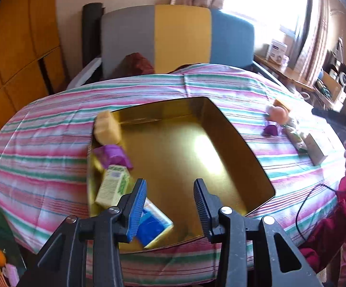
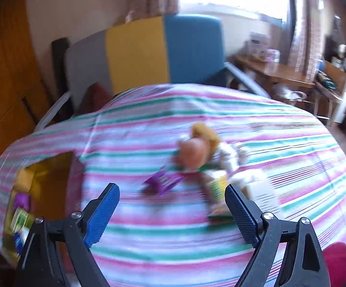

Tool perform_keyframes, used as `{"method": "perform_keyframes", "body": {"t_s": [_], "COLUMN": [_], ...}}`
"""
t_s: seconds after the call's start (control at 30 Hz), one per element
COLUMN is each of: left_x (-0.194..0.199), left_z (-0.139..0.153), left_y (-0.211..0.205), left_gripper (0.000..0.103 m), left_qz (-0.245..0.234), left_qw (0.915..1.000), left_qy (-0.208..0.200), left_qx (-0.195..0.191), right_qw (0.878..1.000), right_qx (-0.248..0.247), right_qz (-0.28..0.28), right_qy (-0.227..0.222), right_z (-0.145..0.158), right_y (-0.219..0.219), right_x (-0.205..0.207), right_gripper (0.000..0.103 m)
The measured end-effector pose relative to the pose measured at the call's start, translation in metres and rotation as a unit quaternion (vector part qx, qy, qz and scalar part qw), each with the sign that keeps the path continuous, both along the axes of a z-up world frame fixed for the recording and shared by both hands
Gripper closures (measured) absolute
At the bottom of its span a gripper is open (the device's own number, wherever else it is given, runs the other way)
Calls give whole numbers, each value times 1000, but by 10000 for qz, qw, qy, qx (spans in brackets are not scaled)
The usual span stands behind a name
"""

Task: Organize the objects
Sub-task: 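Move both tools back toward the remaining items, then grasp the purple snack packet with the left tool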

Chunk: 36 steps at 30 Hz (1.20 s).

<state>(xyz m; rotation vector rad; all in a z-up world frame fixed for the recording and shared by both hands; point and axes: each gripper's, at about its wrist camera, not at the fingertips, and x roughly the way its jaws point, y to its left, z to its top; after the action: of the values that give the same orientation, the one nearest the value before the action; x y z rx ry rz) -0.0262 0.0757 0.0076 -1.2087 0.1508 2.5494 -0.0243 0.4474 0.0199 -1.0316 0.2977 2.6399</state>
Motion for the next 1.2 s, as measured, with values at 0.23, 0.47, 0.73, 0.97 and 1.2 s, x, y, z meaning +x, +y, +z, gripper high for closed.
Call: {"method": "perform_keyframes", "body": {"t_s": [0.23, 0.47, 0.73, 0.97, 1.2], "left_x": [-5, -11, -19, -22, -44], "left_z": [2, -1, -5, -20, -33], "left_y": [43, 86, 141, 176, 212], "left_gripper": [60, 56, 56, 56, 56], "left_qz": [-399, -818, -1355, -1617, -1697], "left_qw": [9991, 9963, 9894, 9836, 9780], "left_qy": [-68, -275, -520, -793, -1211], "left_qx": [-97, -27, 29, -44, 80], "right_qw": [9900, 9737, 9599, 9450, 9451], "right_qx": [-55, -1350, -1859, -2339, -2416], "right_qz": [-1369, -1791, -2074, -2267, -2182], "right_qy": [337, 400, 322, 290, 276], "right_z": [-22, -35, -49, -62, -63], "right_y": [89, 130, 142, 156, 155], "right_x": [18, 32, 39, 44, 43], "right_gripper": [12, 11, 11, 9, 9]}}
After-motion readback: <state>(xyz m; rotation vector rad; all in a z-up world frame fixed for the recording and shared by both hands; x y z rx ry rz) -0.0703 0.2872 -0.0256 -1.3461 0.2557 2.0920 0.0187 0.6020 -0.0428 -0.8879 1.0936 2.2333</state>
